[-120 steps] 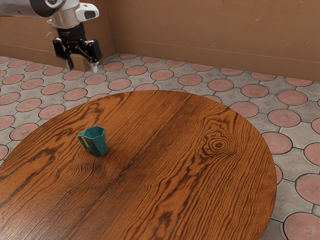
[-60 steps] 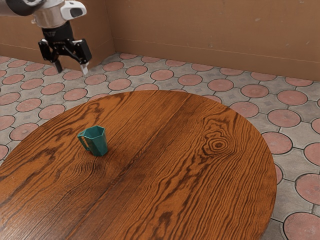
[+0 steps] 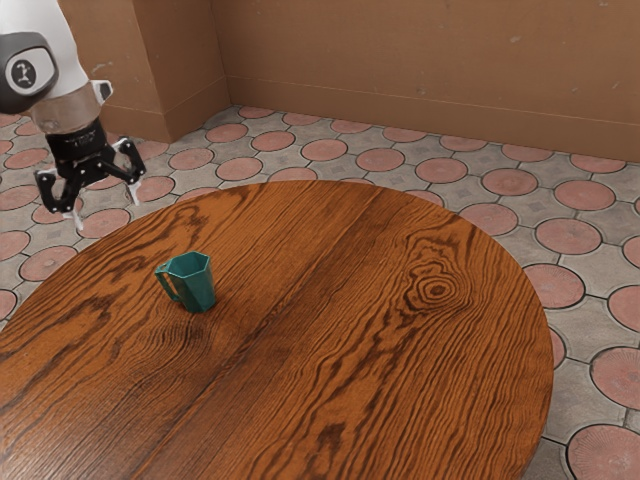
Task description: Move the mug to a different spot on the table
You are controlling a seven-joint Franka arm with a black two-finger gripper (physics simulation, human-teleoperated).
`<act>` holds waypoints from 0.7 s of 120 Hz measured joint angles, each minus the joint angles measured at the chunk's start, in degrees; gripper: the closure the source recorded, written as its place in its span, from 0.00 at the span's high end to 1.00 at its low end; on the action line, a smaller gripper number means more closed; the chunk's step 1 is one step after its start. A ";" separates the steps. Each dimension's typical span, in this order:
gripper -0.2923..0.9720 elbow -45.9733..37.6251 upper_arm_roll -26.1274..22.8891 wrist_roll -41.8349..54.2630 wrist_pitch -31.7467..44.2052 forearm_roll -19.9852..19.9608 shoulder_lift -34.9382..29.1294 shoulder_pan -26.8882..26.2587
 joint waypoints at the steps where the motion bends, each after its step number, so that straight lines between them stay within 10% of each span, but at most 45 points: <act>1: 0.75 -0.30 0.17 -0.64 0.29 0.10 -0.03 -0.02; 84: 0.75 -4.30 6.01 -35.33 24.00 -3.09 18.58 -0.90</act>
